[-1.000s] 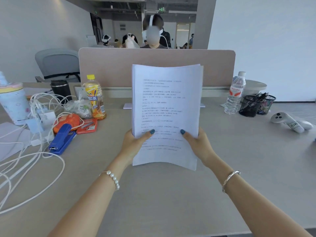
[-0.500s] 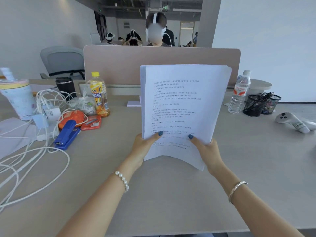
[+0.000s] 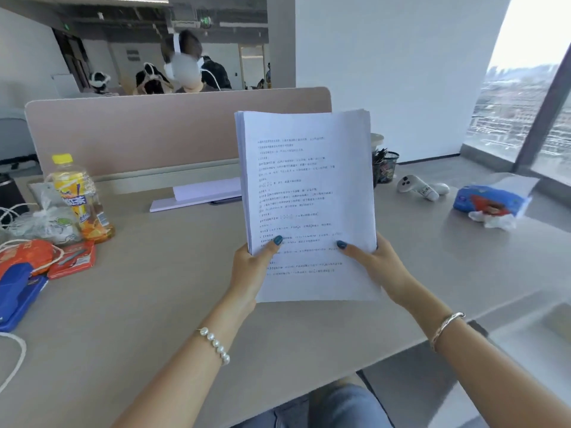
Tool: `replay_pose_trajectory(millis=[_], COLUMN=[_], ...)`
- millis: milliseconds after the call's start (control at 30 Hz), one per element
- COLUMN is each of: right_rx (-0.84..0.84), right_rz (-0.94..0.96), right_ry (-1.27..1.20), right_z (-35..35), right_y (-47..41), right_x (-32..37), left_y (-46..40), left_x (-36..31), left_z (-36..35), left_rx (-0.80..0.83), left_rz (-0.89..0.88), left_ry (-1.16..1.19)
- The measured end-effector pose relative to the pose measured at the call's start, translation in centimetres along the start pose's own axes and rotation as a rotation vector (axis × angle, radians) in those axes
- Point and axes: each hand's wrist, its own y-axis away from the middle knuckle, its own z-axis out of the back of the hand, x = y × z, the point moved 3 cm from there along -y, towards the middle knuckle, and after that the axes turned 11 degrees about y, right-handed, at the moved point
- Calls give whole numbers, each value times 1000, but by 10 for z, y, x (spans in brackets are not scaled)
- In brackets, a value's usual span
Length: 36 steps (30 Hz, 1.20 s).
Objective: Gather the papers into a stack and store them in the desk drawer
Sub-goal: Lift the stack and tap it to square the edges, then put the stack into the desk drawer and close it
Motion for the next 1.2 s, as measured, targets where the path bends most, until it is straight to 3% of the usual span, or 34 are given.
replay_pose_trajectory(millis=[400, 633, 767, 967, 1200], right_rx=[-375, -675, -810, -889, -859], right_rz=[-93, -144, -186, -150, -220], right_ry=[137, 33, -116, -560, -643], right_z=[181, 257, 288, 310, 313], right_y=[95, 161, 188, 210, 202], right_x=[-31, -44, -62, -97, -139], left_y=[42, 88, 108, 132, 156], left_x=[55, 83, 103, 137, 182], left_z=[-188, -276, -314, -365, -413], left_rx=[283, 464, 489, 485, 591], left_rz=[211, 324, 392, 486, 583], left_ry=[170, 211, 212, 236, 247])
